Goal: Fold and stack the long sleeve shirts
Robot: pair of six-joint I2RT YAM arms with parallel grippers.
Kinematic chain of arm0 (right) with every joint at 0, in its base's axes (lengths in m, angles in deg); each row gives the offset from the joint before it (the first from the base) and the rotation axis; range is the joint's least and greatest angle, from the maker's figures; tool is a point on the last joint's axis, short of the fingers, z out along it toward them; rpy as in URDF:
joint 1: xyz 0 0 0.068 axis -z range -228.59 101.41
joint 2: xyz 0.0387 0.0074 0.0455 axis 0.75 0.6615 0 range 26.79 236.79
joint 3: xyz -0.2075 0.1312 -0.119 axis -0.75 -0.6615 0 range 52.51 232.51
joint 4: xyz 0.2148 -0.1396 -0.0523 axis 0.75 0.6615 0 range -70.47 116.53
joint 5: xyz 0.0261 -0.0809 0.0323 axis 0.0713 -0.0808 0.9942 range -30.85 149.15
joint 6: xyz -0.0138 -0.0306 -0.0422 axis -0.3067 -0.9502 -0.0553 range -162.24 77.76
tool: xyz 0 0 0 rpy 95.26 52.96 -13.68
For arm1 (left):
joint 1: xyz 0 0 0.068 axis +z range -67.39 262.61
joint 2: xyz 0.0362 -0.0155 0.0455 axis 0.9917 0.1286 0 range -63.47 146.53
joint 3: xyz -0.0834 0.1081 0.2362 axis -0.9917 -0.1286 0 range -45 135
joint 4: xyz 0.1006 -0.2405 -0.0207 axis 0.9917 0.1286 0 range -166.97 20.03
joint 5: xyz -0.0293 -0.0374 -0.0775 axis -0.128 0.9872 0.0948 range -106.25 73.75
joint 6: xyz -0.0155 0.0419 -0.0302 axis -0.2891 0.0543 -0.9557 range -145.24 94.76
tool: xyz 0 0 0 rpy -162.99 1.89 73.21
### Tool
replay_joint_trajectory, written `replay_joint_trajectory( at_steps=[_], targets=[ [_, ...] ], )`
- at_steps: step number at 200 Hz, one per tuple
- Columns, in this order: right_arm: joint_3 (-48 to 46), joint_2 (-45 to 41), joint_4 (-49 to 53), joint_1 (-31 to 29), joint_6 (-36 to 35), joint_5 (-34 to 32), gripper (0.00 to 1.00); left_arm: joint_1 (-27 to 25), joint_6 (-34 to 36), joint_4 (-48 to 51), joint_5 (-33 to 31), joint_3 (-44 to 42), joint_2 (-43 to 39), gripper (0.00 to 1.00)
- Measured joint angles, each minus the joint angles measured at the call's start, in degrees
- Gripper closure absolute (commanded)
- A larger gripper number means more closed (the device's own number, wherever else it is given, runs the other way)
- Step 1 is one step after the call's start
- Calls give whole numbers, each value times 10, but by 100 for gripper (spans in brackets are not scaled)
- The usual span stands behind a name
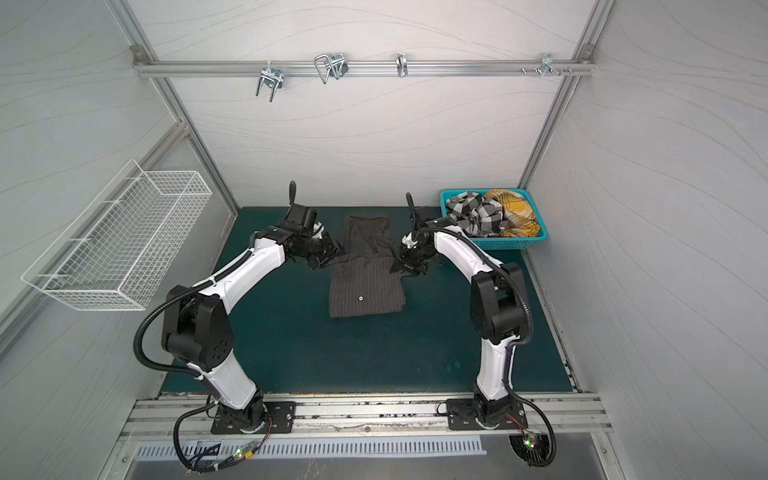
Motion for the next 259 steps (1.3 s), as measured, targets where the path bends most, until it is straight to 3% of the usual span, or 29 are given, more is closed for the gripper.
replay_joint_trajectory(
  at_steps=[57, 89, 141, 156, 172, 186, 212, 259],
  targets=[
    [-87, 46, -76, -7, 5, 3, 82, -28, 23, 9, 25, 14, 158, 73],
    [-146, 49, -111, -8, 10, 2, 85, -30, 25, 0, 34, 3, 186, 73],
    [-257, -21, -150, -46, 30, 16, 86, -56, 28, -47, 34, -128, 98, 71],
    [-306, -72, -134, -66, 31, 6, 84, -65, 29, -29, 32, -187, 41, 63],
    [-334, -128, -96, -77, 29, -8, 81, -73, 24, 3, 31, -233, -25, 47],
    [-333, -174, -67, -75, 28, -24, 80, -72, 24, 35, 24, -236, -75, 44],
    [-284, -207, -45, -73, 27, -38, 82, -48, 38, 55, 15, -179, -94, 61],
    [-165, -122, -70, -70, 17, -50, 85, 11, 49, 33, 15, -115, 15, 72]
  ],
)
